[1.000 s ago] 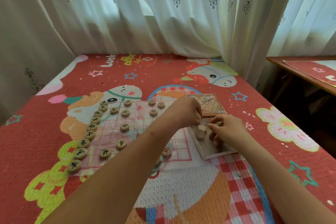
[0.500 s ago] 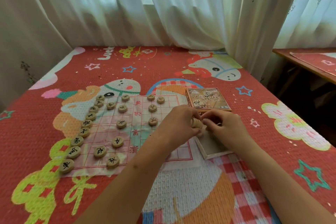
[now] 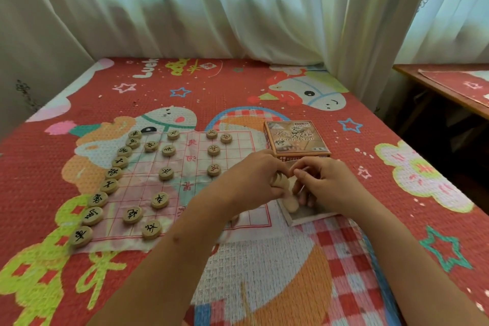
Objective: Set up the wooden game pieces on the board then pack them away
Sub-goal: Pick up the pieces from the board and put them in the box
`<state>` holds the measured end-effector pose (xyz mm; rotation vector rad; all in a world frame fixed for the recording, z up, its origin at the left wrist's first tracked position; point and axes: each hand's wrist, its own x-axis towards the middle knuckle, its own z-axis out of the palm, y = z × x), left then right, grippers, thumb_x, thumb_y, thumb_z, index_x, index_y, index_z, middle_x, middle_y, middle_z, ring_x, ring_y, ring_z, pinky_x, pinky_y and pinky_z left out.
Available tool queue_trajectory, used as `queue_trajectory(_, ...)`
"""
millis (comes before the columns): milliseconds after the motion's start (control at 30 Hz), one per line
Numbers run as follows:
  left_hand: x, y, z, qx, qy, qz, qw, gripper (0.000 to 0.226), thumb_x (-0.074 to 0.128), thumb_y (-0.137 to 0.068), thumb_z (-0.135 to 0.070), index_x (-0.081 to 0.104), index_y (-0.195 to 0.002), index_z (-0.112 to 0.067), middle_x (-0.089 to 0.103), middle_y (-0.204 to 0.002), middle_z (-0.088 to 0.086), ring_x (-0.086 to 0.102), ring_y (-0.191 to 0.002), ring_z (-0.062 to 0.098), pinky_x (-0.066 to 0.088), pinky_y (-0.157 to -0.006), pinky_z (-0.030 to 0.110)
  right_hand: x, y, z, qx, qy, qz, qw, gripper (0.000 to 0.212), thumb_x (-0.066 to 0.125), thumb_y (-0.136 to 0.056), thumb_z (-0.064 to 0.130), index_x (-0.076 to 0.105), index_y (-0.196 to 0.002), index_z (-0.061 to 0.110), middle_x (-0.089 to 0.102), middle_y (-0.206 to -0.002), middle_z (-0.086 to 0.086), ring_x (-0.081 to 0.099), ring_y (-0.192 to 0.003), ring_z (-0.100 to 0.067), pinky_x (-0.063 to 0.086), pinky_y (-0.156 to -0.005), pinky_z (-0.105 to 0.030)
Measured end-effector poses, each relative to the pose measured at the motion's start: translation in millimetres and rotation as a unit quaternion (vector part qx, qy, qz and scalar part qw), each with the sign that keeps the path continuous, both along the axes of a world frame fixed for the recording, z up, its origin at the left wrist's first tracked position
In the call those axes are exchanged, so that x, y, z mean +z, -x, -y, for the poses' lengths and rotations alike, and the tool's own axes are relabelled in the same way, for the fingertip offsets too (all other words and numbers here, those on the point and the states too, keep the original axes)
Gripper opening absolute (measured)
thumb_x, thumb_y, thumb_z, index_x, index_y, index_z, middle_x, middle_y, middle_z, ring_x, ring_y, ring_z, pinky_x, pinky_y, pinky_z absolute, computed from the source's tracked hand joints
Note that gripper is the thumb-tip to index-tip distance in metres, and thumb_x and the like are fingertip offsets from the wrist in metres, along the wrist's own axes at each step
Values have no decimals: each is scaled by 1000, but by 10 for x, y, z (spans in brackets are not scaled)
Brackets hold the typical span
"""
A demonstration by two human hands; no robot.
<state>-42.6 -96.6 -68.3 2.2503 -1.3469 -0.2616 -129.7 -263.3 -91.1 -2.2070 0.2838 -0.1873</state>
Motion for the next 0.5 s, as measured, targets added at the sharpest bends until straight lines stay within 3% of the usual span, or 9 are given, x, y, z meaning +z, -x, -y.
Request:
queue_trajectory(133, -12, 39, 16, -9, 11, -13, 1000, 41, 76, -82, -34, 67, -121, -22, 57, -108, -2, 54, -98, 11, 44, -84, 25, 53, 20, 26, -20, -8, 32, 999, 19, 52, -99, 15, 67, -88, 15, 70, -68, -6, 68, -53, -25, 55, -50, -36)
queue_trajectory(200, -29, 88, 57, -25, 24, -24, 999, 37, 76, -82, -34, 70, -116, -20, 59, -105, 0, 55, -95, 12, 47, -84, 29, 93, 51, 41, 23, -61, 5, 998, 21, 51, -100, 24, 68, -92, 15, 70, -72, -4, 69, -61, -23, 54, -54, -34)
queue_trajectory(333, -103, 132, 92, -31, 52, -75, 995, 38, 77, -80, -39, 72, -111, -19, 58, -102, 4, 56, -91, 18, 49, -84, 40, 150, 124, 77, 114, -226, -94, 963, 30, 47, -99, 29, 68, -104, 9, 70, -88, -15, 67, -78, -25, 55, -71, -32)
queue_trajectory(400, -135, 143, 92, -27, 68, -86, 994, 37, 77, -79, -40, 72, -109, -20, 57, -99, 4, 56, -87, 18, 50, -81, 40, 135, 141, 132, 121, -254, -121, 952, 27, 51, -97, 25, 67, -109, 5, 69, -99, -20, 67, -87, -30, 55, -85, -39)
queue_trajectory(500, -151, 130, 88, -5, 108, -101, 989, 34, 79, -78, -38, 73, -107, -21, 57, -95, 1, 56, -85, 14, 50, -76, 33, 140, 154, 178, 119, -291, -108, 943, 30, 61, -90, 17, 64, -117, 2, 67, -112, -22, 67, -102, -33, 56, -88, -34)
